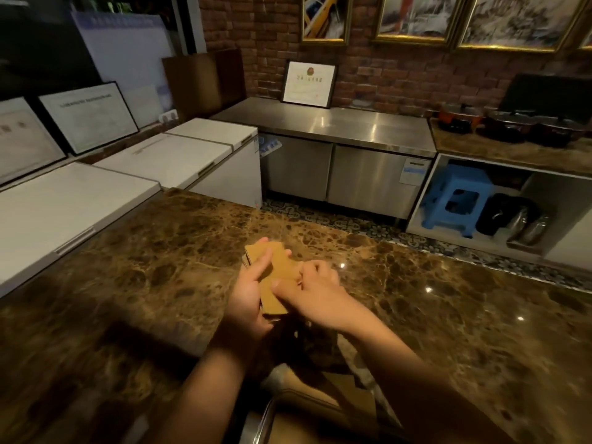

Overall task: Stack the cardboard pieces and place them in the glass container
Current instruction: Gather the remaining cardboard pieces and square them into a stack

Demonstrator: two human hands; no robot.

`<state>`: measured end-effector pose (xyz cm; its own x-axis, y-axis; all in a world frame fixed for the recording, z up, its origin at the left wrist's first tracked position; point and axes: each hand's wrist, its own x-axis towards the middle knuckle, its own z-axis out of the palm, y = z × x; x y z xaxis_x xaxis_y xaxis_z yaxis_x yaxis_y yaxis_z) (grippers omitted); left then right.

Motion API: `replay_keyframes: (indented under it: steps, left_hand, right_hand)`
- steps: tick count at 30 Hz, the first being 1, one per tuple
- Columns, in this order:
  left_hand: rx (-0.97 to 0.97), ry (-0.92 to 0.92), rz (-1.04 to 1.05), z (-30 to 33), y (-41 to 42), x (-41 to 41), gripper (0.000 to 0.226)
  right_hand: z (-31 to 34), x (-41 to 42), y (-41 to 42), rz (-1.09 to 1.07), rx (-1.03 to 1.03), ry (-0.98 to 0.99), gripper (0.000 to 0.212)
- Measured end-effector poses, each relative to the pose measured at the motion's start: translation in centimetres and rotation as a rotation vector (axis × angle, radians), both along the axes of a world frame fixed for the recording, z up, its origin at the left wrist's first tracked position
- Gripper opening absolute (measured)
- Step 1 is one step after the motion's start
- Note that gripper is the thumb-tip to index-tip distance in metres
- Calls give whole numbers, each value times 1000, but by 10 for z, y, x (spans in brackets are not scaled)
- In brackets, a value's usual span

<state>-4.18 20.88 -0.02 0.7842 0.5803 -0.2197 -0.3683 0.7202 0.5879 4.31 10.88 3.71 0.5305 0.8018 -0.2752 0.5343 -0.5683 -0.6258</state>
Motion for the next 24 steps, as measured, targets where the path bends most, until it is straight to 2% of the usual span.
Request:
replay_keyframes:
  steps: [3,4,6,8,10,13,17,19,24]
  left_hand:
    - [77,143,-1,-24,15,-27,42]
    - [37,159,64,-31,23,-37,41]
    - [7,177,203,-42,36,-54,42]
    - [-69,191,234,-48,45,-68,40]
    - [-125,205,260,-50,51,-72,42]
    - [-174,145,296,-47,55,-73,25]
    - [-88,134,342,-42,51,-63,29]
    - [-77,139,353,-41,49,-58,28]
    - [-121,133,366,-39,49,-51,31]
  right_hand:
    - [-12,-4,12,25,38,88,112]
    - [-17,3,16,-5,58,170,114]
    - [-30,23,25,-108,70,238,102]
    - [-48,40,35,-205,-44,105,97]
    - [-62,47,44,-258,-174,-27,105]
    - [-74,38,66,-258,-232,-156,119]
    - [-81,19,97,-270,-284,-218,137]
    - [-85,14,108,-270,-304,-252,130]
    - [-94,10,123,-298,-298,-147,102]
